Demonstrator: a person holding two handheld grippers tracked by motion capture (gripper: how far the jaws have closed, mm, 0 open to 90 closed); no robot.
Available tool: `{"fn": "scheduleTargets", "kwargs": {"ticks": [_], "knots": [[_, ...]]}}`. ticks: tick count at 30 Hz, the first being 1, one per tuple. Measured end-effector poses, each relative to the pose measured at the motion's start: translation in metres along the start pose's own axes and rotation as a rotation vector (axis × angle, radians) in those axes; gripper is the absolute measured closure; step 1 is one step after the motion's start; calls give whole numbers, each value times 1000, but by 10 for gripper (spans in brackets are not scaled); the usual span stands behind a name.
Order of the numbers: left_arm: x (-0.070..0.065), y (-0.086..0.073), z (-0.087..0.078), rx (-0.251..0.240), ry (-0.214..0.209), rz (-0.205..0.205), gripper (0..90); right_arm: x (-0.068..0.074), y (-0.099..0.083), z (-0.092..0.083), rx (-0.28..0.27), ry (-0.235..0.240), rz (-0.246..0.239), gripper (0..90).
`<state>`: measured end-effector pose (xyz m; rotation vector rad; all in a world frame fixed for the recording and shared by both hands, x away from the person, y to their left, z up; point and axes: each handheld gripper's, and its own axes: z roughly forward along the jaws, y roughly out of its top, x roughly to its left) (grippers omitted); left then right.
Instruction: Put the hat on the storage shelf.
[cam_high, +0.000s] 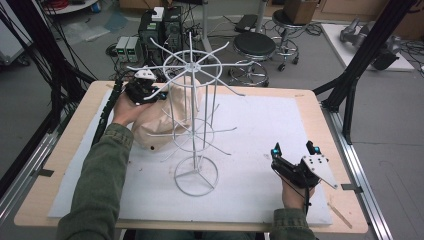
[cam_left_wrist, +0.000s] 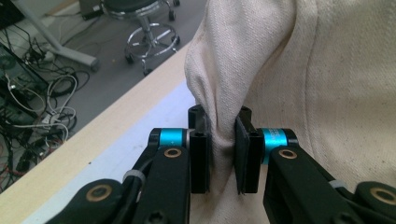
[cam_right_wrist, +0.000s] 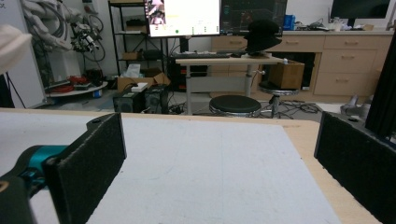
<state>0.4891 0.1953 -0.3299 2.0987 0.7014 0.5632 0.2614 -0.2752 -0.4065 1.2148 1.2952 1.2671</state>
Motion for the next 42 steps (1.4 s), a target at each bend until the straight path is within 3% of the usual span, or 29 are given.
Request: {"fn": "scheduleTargets", "kwargs": {"ticks": [11, 15, 21, 27, 36, 42], "knots": [[4, -5, -53, -155, 72, -41, 783, 1, 0, 0, -1, 4, -6, 13], [7, -8, -74, -218, 98, -74, 782, 3, 0, 0, -3, 7, -1, 13], [13, -15, -101, -269, 178, -87, 778, 4, 0, 0, -2, 12, -6, 13], [23, -25, -124, -358, 209, -138, 777, 5, 0, 0, -1, 15, -3, 13], [22, -26, -157, -483, 204, -152, 777, 7, 0, 0, -5, 15, -12, 13], [20, -27, -176, -604, 143, -172, 777, 7, 0, 0, -3, 20, -11, 13]]}}
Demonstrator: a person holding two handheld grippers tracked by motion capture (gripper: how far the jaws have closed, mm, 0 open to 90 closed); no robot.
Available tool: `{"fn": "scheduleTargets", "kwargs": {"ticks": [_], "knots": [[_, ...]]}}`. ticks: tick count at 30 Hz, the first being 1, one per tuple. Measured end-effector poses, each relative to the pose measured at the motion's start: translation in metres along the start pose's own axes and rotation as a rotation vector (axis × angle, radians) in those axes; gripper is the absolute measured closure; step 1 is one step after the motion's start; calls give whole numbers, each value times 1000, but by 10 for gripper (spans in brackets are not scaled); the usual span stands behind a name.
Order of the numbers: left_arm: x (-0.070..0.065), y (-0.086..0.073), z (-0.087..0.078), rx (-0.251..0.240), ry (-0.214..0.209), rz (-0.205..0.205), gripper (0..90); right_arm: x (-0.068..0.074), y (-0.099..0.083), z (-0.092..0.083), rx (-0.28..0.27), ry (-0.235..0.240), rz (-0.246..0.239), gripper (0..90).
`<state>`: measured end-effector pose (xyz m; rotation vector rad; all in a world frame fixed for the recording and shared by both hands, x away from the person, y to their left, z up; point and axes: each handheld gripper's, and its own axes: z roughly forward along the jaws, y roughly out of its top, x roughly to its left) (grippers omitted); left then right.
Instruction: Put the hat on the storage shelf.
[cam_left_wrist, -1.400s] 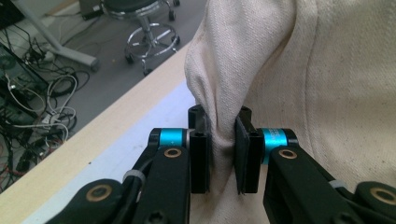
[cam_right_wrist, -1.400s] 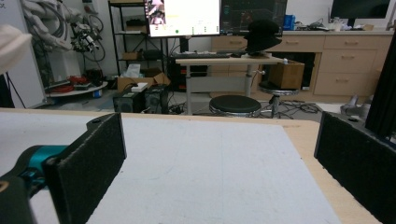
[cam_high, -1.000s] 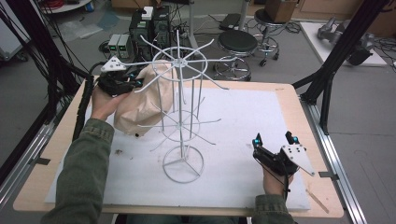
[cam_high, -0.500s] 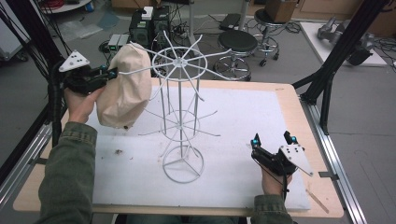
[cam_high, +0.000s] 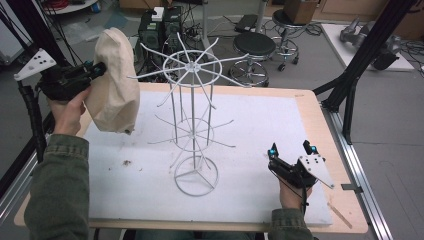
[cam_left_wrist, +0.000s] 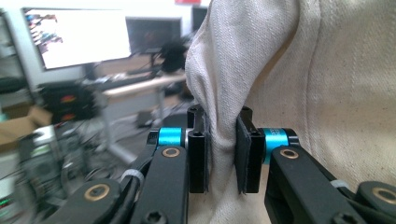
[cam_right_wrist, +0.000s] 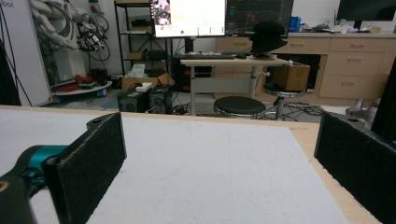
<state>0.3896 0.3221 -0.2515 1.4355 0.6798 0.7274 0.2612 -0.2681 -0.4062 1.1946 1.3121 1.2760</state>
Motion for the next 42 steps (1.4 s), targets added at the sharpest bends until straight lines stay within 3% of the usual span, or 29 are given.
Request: {"fn": "scheduleTargets", "kwargs": {"ticks": [4, 12, 16, 18, 24, 32, 35, 42], "knots": [[-2, 5, -7, -47, -11, -4, 777, 0, 0, 0, 0, 1, -2, 13], [0, 18, -23, -179, -92, -66, 777, 1, 0, 0, -2, 2, -4, 13], [-6, 29, -25, -191, -113, -32, 777, 2, 0, 0, -3, 2, -4, 13], [-11, 36, -27, -207, -146, -13, 777, 2, 1, 0, -4, 4, -6, 13], [-25, 52, -30, -284, -226, -10, 776, 5, 0, 2, -6, 11, -19, 13], [-39, 75, -21, -327, -293, -4, 776, 5, 1, 2, -10, 13, -22, 13], [-44, 82, -11, -315, -303, 11, 777, 5, 1, 2, -9, 14, -22, 13], [-62, 89, 10, -296, -388, 21, 774, 4, 1, 2, -12, 15, -18, 13]]}}
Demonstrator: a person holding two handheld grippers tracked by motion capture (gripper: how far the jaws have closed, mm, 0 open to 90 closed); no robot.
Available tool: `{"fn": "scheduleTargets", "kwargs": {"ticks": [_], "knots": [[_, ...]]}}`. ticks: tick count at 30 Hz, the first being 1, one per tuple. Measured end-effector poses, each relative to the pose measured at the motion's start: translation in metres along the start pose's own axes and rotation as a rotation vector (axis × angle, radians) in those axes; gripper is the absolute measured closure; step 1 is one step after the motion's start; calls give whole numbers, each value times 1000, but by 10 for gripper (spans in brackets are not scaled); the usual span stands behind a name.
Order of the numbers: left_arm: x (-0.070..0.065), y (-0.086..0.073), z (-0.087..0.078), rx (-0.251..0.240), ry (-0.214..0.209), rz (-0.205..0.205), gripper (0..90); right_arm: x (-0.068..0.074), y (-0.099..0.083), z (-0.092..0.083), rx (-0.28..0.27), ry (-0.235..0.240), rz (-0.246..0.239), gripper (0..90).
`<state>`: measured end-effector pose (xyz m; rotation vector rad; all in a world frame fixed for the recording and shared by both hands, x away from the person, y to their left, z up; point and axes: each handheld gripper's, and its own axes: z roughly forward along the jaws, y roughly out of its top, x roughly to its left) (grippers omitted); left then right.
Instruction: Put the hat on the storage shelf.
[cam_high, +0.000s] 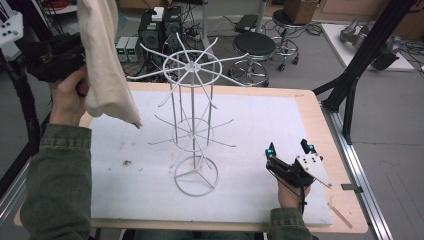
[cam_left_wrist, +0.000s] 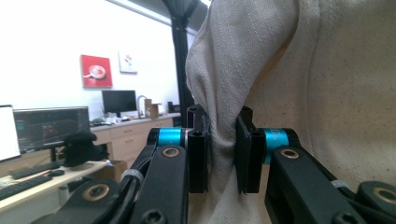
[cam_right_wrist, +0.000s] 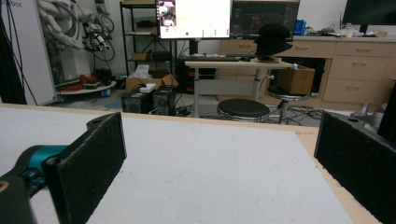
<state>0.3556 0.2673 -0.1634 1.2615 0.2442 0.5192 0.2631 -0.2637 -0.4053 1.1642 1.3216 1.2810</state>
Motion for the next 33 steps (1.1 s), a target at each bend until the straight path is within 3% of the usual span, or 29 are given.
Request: {"fn": "scheduleTargets", "kwargs": {"ticks": [8, 13, 23, 27, 29, 33], "knots": [[-8, -3, 14, 59, 2, 7, 774, 0, 0, 0, -1, 3, -4, 13], [-14, -3, 22, 133, 19, 54, 774, 1, 0, 0, 4, 3, -3, 13], [-9, 2, 35, 201, 31, 74, 770, 1, 0, 0, 4, 6, -4, 13], [-9, -2, 39, 246, -18, 76, 768, 1, 0, 0, 3, 7, -5, 13], [-11, -4, 37, 243, -33, 77, 768, 1, 0, 0, 3, 7, -4, 13], [-18, -6, 33, 280, -16, 117, 767, 0, 0, 0, 5, 7, -4, 13]]}}
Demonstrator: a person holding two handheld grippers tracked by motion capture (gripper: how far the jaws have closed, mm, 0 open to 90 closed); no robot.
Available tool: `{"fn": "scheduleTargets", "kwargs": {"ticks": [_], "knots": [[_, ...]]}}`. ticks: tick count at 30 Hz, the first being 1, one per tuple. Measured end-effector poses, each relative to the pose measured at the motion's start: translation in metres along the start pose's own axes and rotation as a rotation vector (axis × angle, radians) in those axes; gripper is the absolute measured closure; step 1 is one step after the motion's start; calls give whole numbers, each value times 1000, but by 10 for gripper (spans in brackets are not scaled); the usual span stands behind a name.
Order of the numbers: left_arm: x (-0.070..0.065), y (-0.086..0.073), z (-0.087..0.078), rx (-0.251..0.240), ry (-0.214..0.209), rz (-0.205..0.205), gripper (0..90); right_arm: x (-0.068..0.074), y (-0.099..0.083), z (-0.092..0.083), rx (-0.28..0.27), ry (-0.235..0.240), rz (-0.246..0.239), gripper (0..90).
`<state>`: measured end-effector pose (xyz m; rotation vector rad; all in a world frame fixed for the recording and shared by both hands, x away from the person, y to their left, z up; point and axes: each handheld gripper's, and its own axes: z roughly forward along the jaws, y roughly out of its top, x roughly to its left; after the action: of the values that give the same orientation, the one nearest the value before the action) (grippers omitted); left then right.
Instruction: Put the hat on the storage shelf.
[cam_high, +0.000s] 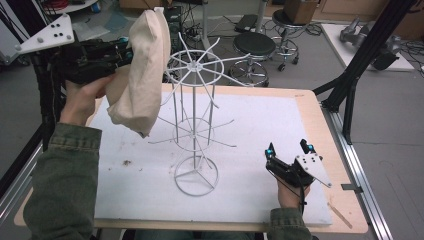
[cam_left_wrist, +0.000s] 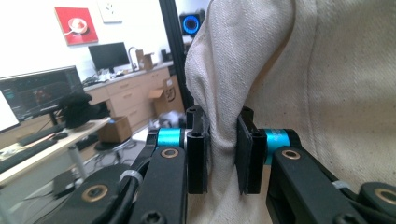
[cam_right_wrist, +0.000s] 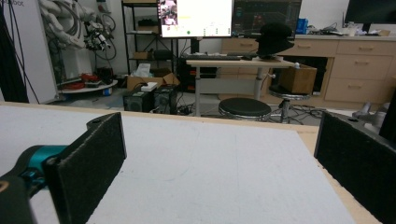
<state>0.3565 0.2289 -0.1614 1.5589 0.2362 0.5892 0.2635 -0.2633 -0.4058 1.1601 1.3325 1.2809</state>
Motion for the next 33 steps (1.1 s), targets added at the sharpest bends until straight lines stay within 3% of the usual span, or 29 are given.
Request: {"fn": "scheduleTargets", "kwargs": {"ticks": [6, 8, 16, 19, 23, 30, 33], "knots": [[-11, -8, -8, 73, 64, 80, 765, 0, 0, 0, 0, -2, -1, 13], [-14, -11, -11, 69, 76, 102, 765, 1, 0, 0, 4, -1, -1, 13], [-11, -18, -21, 85, 58, 118, 749, 1, 0, 0, 3, 0, -2, 13], [-11, -19, -22, 87, 46, 113, 707, 1, 0, 0, 4, -3, -4, 13], [-9, -23, -21, 89, 45, 81, 568, 1, 0, 0, 3, -3, -4, 13], [-1, -35, -23, 55, 39, 20, 491, 0, 0, 0, 1, -5, -1, 13], [0, -38, -26, 35, 57, 7, 439, 0, 0, 0, 3, -7, 2, 13]]}}
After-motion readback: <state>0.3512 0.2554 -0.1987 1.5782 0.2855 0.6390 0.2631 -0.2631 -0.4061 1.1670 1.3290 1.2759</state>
